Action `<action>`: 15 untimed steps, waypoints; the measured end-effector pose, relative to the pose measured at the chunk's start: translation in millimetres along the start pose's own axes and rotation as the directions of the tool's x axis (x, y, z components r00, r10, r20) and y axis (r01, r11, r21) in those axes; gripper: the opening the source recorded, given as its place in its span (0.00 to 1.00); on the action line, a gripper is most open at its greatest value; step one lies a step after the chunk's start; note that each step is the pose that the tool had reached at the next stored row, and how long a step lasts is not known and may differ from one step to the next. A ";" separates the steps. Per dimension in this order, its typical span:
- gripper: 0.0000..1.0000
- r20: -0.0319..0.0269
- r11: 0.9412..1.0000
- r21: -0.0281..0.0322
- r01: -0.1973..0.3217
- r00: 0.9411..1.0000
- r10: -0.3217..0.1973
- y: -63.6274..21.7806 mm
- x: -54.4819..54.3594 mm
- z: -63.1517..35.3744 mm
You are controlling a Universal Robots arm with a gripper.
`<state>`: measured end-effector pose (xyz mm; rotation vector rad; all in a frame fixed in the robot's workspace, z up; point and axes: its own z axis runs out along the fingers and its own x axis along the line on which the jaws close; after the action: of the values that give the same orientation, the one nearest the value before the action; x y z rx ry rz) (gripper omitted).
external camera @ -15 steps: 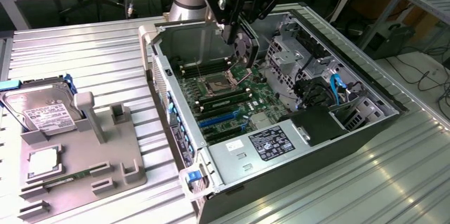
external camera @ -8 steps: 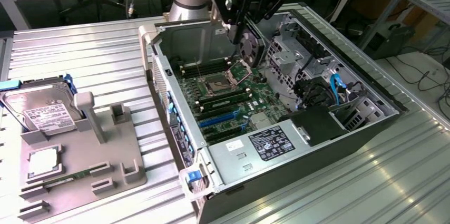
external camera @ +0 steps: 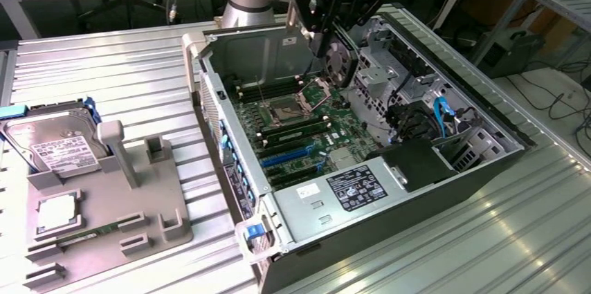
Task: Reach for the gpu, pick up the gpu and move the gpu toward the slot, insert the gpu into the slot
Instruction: 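Pick up the gpu and move the gpu toward the slot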
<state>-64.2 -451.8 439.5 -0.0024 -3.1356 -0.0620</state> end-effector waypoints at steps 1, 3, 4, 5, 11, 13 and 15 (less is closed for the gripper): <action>0.28 0.000 1.000 0.000 0.000 1.000 0.000 0.0 -3.3 0.5; 0.28 0.000 1.000 0.000 0.000 1.000 0.000 -0.1 -6.8 1.0; 0.28 0.000 1.000 0.000 0.000 1.000 0.000 0.0 -9.2 1.3; 0.28 0.000 1.000 0.000 0.000 1.000 0.000 -0.1 -11.1 1.5; 0.28 0.000 1.000 0.000 0.000 1.000 0.000 -0.1 -13.2 1.7; 0.28 0.000 1.000 0.000 0.000 1.000 0.000 -0.1 -13.2 1.7; 0.28 0.000 1.000 0.000 0.000 1.000 0.000 -0.1 -13.2 1.7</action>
<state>-50.9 -451.8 437.7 -0.0024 -3.1356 -0.0621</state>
